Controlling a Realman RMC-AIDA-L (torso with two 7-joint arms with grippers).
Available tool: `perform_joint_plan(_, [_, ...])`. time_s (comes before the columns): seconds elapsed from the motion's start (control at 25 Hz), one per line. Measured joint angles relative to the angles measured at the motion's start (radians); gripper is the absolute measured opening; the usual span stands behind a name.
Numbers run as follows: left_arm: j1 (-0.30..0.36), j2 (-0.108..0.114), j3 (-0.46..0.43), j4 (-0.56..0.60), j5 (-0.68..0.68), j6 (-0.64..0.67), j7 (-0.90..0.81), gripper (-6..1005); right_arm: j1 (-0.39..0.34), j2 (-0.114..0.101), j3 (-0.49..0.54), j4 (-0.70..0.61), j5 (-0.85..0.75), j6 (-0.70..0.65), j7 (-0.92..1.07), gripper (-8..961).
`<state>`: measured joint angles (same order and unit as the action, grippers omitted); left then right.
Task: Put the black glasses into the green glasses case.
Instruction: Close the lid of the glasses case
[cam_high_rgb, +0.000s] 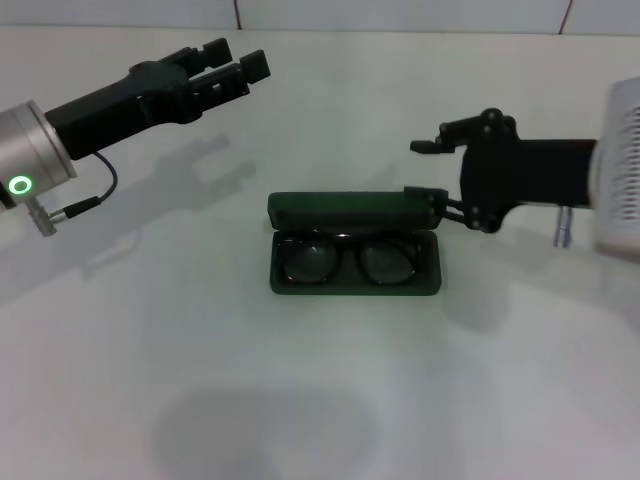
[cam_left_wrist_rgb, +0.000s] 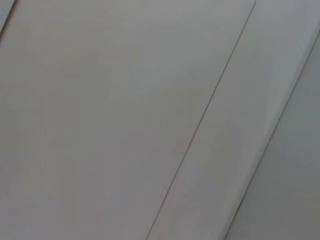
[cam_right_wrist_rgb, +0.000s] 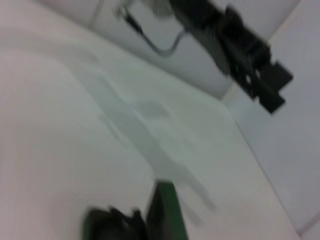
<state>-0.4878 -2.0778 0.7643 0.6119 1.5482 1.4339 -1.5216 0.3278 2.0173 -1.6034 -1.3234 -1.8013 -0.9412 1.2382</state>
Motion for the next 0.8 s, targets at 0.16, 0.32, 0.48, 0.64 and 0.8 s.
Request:
perform_joint_plan(0.16, [-0.008, 0.001, 0.003, -0.009, 0.002, -0.002, -0.018, 818, -0.001, 0.003, 0.158, 0.072, 0.141, -0.196, -0.051, 393])
perform_joint_plan(0.32, [-0.022, 0.000, 0.007, -0.009, 0.048, -0.051, -0.091, 818, -0.027, 0.000, 0.276, 0.149, 0.270, -0.287, -0.072, 393])
perform_joint_plan(0.48, [-0.105, -0.005, 0.027, -0.009, 0.190, -0.127, -0.196, 818, -0.033, -0.001, 0.446, 0.279, 0.383, -0.393, -0.085, 393])
perform_joint_plan(0.64, [-0.205, -0.006, 0.125, -0.009, 0.348, -0.188, -0.326, 818, -0.017, -0.001, 0.593, 0.499, 0.537, -0.421, -0.128, 393])
perform_joint_plan(0.8, [-0.249, -0.009, 0.221, -0.010, 0.397, -0.220, -0.385, 817, -0.008, 0.000, 0.610, 0.566, 0.542, -0.419, -0.179, 393])
